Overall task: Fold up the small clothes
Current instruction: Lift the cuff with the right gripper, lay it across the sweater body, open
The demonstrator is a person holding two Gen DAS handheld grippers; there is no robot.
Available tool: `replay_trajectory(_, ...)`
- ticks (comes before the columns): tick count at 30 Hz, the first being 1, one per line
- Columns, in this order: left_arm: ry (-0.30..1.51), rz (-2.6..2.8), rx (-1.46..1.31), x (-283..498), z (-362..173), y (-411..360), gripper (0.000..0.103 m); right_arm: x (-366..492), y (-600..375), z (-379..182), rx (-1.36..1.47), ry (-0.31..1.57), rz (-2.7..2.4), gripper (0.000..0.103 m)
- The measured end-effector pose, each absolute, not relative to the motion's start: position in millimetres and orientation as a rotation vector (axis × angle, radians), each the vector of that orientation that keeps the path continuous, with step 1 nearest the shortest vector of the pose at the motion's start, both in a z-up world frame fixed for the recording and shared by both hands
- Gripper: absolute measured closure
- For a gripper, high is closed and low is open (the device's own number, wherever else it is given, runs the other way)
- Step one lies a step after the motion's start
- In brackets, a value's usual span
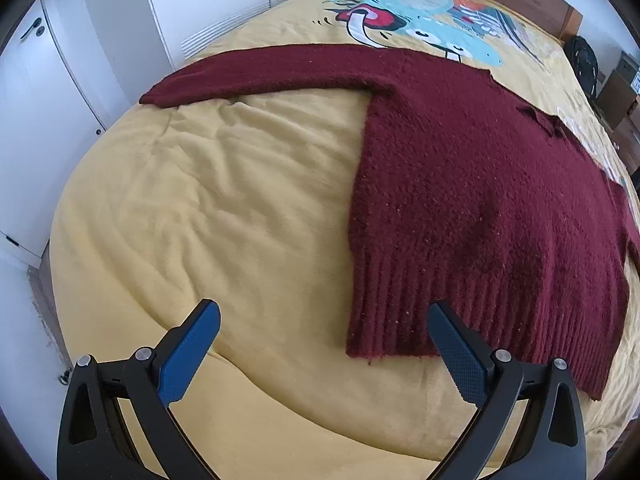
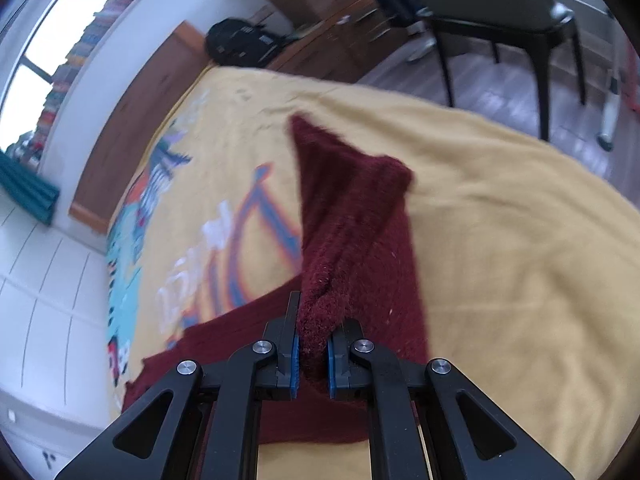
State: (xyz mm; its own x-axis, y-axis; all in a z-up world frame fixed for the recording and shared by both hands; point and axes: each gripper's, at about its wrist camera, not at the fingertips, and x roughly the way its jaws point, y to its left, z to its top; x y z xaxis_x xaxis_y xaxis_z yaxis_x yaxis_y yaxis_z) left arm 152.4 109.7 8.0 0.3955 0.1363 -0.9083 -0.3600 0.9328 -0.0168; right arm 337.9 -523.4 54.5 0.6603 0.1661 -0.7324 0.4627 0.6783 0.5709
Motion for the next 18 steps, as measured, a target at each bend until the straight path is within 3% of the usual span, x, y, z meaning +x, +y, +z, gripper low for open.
replay_trajectory(18,1.076,0.361,-0.31,120,5,189,0.001,409,-276,73,0.777,1.002,0.087,0.093)
